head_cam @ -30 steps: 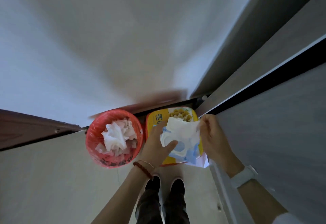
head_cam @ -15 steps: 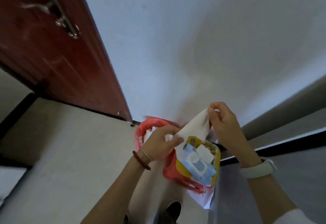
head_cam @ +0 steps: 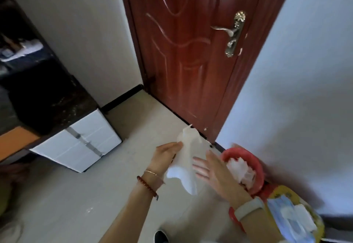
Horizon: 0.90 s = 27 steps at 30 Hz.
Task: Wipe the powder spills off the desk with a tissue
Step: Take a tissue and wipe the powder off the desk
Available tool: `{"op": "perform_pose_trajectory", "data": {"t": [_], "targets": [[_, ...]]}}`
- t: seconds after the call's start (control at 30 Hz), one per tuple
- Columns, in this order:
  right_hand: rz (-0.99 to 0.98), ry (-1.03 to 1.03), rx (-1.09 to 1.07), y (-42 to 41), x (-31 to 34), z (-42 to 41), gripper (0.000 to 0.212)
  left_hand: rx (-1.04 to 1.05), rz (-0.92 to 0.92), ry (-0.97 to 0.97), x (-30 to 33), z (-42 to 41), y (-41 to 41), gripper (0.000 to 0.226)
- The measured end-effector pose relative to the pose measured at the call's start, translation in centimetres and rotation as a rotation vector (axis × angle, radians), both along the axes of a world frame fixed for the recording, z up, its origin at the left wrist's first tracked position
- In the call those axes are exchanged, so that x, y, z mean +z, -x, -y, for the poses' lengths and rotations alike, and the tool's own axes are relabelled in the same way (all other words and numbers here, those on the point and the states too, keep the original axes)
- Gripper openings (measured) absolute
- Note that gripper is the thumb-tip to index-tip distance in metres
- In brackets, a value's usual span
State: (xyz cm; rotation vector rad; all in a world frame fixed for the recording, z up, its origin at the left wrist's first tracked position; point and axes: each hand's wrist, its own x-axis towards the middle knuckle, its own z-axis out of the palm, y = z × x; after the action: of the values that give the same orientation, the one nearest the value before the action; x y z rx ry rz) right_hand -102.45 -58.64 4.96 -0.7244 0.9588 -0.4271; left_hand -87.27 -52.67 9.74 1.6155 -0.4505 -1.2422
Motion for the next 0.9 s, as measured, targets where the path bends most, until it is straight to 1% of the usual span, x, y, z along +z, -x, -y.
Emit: {"op": "perform_pose_trajectory", "data": {"t": [0.07, 0.13, 0.2, 0.27, 0.3, 0.37, 0.43, 0.47, 0.53, 0.57, 0.63, 0.7, 0.77, 0.83, 0.9], "targets": [[0.045, -0.065, 0.162, -4.8, -0.3, -2.0, 0.034, 0.06, -0.061, -0.028, 0.3, -2.3, -3.7, 0.018], [0.117, -0.051, 0.26, -9.2, -0.4, -3.3, 0.033, 0.104, -0.087, -0.054, 0.6, -4.7, -7.2, 0.014], [0.128, 0.055, 0.26, -13.1, -0.2, -4.2, 0.025, 0.195, -0.089, -0.07, 0.6, -7.1, -10.5, 0.013], [0.074, 0.144, 0.198, -16.5, -0.4, -4.9, 0.017, 0.309, -0.08, -0.081, 0.4, -9.5, -13.6, 0.016], [0.065, 0.167, 0.213, -18.0, -0.5, -5.2, 0.019, 0.366, -0.071, -0.085, 0.2, -10.7, -15.0, 0.019], [0.034, 0.196, 0.275, -21.0, -0.6, -5.8, 0.029, 0.463, -0.027, -0.109, -0.3, -12.8, -17.5, 0.027], [-0.057, 0.306, 0.318, -23.8, -0.7, -6.2, 0.028, 0.548, 0.088, -0.14, -1.0, -14.5, -19.8, 0.032], [-0.118, 0.406, 0.349, -25.0, -0.9, -6.2, 0.025, 0.576, 0.179, -0.164, -1.5, -15.1, -20.8, 0.031], [-0.186, 0.587, 0.435, -27.5, -1.2, -6.1, 0.025, 0.574, 0.384, -0.236, -2.2, -16.0, -22.7, 0.028], [-0.185, 0.617, 0.468, -28.7, -1.3, -6.0, 0.025, 0.554, 0.478, -0.275, -2.5, -16.2, -23.7, 0.028], [-0.141, 0.589, 0.55, -31.2, -1.5, -5.6, 0.019, 0.508, 0.573, -0.3, -2.8, -16.0, -25.7, 0.023], [-0.069, 0.482, 0.677, -34.0, -1.6, -5.1, 0.011, 0.468, 0.597, -0.284, -2.6, -15.0, -27.9, 0.02], [-0.01, 0.37, 0.773, -37.0, -1.9, -4.3, 0.015, 0.473, 0.621, -0.252, -2.0, -13.7, -30.2, 0.019], [0.015, 0.26, 0.793, -40.2, -2.3, -3.2, 0.02, 0.473, 0.656, -0.164, -0.9, -12.4, -32.8, 0.023], [-0.01, 0.088, 0.8, -43.5, -2.6, -2.0, 0.018, 0.427, 0.77, -0.073, 0.6, -11.1, -35.7, 0.026]]}}
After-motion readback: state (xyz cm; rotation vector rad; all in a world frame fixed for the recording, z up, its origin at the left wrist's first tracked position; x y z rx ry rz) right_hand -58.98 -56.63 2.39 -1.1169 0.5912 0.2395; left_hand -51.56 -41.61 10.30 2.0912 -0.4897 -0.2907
